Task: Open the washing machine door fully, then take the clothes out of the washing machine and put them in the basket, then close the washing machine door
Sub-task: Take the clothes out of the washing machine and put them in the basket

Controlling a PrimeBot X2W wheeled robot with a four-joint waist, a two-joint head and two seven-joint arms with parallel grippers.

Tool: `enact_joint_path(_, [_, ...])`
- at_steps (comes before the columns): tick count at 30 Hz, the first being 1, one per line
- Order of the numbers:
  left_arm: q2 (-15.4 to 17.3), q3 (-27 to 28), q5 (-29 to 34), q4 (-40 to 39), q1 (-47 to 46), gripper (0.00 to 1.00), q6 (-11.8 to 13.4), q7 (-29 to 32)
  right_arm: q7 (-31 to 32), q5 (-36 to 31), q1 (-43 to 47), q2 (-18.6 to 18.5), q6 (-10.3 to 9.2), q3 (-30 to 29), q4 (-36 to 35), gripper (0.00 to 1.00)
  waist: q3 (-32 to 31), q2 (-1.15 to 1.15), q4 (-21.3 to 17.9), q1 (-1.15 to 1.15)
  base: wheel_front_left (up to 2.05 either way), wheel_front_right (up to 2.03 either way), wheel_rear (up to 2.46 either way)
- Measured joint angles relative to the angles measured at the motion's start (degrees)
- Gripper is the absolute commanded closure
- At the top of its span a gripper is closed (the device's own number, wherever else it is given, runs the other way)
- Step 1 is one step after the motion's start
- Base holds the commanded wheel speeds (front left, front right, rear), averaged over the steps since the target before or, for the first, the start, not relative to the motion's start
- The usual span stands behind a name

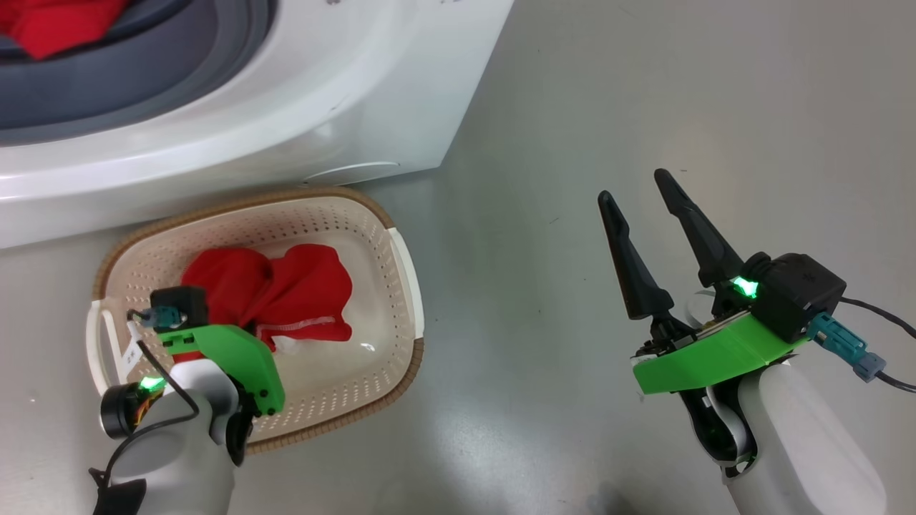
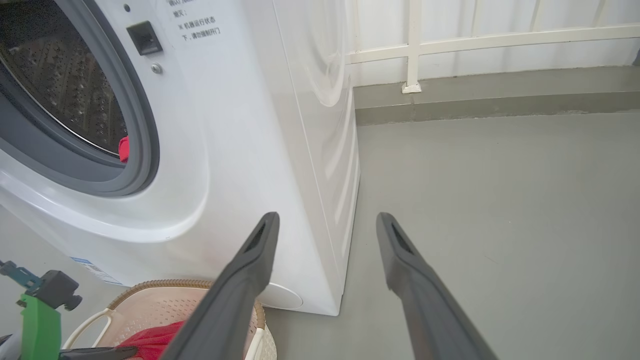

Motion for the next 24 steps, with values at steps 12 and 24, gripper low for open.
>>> enact_joint_path(12, [0.04,-0.9,-0.91,0.21,0.03,0.0,-1.11,-4.91,0.0,0.02,0.11,0.57,0.0,-0.14,0.78,0.0,-2.78,0.0,-0.08,0.0,0.0,0.0,0.0])
enact_joint_path(24, [-0.2,-1.83,-1.09,-2.26,3.97,0.0,-2.93,-11.52,0.0,0.0,2.58,-1.02,0.0,-0.64,1.58,0.0,-10.41,0.0,2.32,0.0,0.0,0.0,0.0])
